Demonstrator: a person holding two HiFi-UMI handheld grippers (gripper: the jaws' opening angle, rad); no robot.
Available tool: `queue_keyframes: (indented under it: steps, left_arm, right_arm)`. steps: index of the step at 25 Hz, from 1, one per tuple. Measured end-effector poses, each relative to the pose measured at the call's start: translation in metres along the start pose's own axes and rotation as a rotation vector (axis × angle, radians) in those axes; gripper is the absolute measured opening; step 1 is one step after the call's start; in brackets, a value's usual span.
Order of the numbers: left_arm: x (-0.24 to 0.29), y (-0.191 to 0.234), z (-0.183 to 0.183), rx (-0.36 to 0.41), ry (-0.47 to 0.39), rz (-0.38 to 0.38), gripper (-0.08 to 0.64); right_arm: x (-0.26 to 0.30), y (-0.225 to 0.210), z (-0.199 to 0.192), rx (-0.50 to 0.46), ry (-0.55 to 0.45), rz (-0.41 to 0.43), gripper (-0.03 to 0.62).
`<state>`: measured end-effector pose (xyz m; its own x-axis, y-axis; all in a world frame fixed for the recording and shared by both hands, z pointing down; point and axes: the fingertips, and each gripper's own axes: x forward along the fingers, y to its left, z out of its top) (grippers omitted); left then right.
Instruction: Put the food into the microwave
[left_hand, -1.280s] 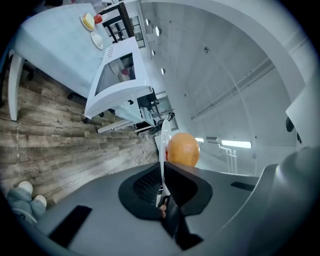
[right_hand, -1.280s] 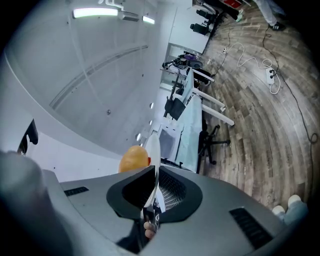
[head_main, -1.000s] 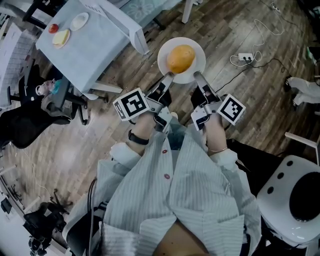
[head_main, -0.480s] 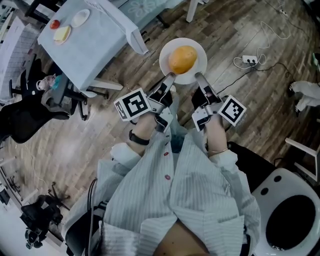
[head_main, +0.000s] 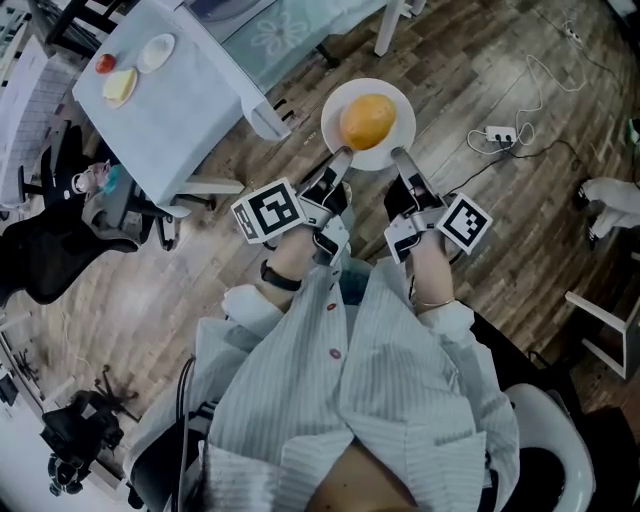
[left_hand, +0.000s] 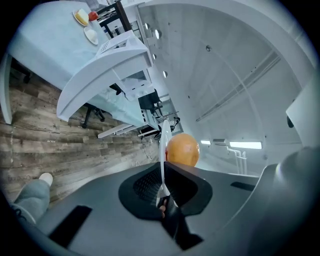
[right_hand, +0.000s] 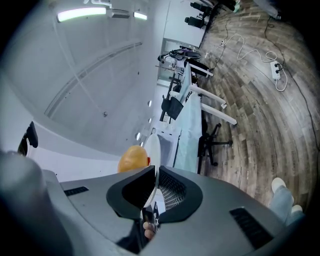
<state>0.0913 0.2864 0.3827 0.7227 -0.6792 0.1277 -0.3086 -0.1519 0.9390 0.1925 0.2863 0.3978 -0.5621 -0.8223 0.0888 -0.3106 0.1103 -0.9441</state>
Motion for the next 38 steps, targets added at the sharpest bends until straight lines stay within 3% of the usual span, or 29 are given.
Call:
queue_keyframes:
  steps: [8,18,31,38]
  left_arm:
    - [0.060,0.006,0.048,-0.006,-0.010,0.016,0.020]
    - [0.122,0.022,0.081,-0.018,-0.007,0.028,0.020]
    - [0.173,0.032,0.092,-0.016,-0.027,0.049,0.020]
    - [0.216,0.034,0.114,-0.021,-0.094,0.078,0.020]
  right_arm:
    - [0.056,-0.012,0.052,0.011,0.002,-0.022,0.048]
    - [0.101,-0.040,0.102,0.020,-0.032,-0.057,0.048]
    - [0.126,-0.068,0.145,0.038,-0.028,-0.077,0.048]
    - [0.160,-0.081,0.186,0.043,0.032,-0.052,0.048]
